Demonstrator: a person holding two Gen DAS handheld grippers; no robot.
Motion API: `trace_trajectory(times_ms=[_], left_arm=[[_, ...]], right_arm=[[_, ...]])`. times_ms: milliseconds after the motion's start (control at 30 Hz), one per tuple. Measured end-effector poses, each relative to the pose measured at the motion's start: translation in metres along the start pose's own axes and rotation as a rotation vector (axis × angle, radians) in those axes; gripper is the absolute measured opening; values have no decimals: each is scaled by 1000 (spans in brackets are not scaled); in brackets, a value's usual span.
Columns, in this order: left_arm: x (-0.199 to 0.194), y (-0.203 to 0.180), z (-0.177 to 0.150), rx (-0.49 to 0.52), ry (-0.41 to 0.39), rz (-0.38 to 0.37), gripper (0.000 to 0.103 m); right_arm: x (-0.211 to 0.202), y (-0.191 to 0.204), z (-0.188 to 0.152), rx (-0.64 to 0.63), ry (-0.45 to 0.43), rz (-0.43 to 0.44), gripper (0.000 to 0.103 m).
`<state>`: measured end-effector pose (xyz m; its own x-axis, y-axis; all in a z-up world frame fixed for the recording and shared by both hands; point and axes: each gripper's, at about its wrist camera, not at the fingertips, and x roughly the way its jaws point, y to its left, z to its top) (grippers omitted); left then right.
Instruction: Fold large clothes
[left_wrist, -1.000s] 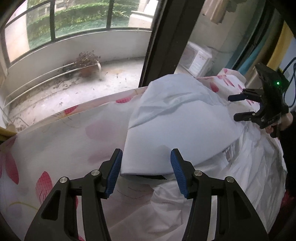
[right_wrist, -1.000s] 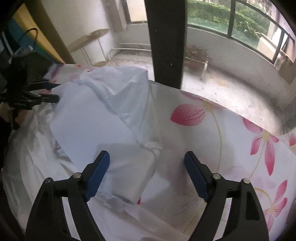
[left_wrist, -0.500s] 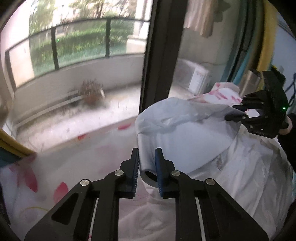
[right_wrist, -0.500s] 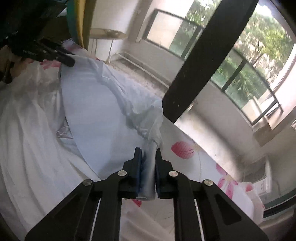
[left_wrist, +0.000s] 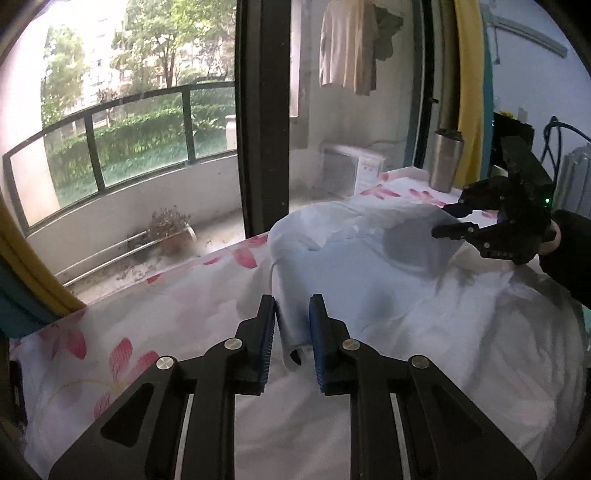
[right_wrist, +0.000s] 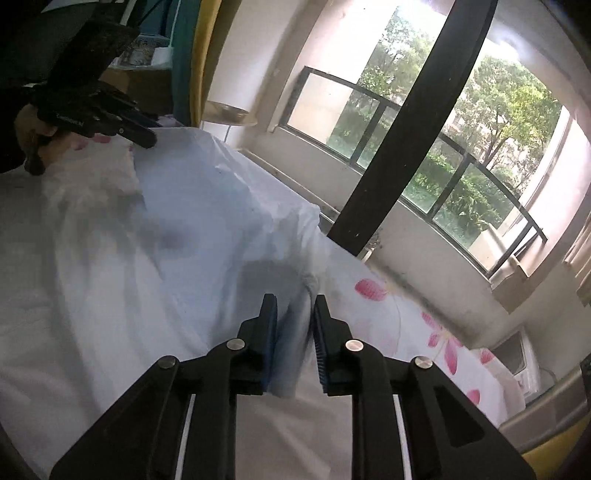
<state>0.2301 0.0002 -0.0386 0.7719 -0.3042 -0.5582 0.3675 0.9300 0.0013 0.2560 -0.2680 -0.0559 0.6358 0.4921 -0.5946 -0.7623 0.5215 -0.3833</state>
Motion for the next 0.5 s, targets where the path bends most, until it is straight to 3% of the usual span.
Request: trace_trajectory(times_ms=[167, 500], left_arm=[[-19, -11, -17, -2, 6, -13, 19], [-44, -23, -48, -31, 69, -32, 19]], right_arm=[[-7, 4, -11, 15, -12, 3, 19], [-17, 27, -20, -60, 59, -5, 19]])
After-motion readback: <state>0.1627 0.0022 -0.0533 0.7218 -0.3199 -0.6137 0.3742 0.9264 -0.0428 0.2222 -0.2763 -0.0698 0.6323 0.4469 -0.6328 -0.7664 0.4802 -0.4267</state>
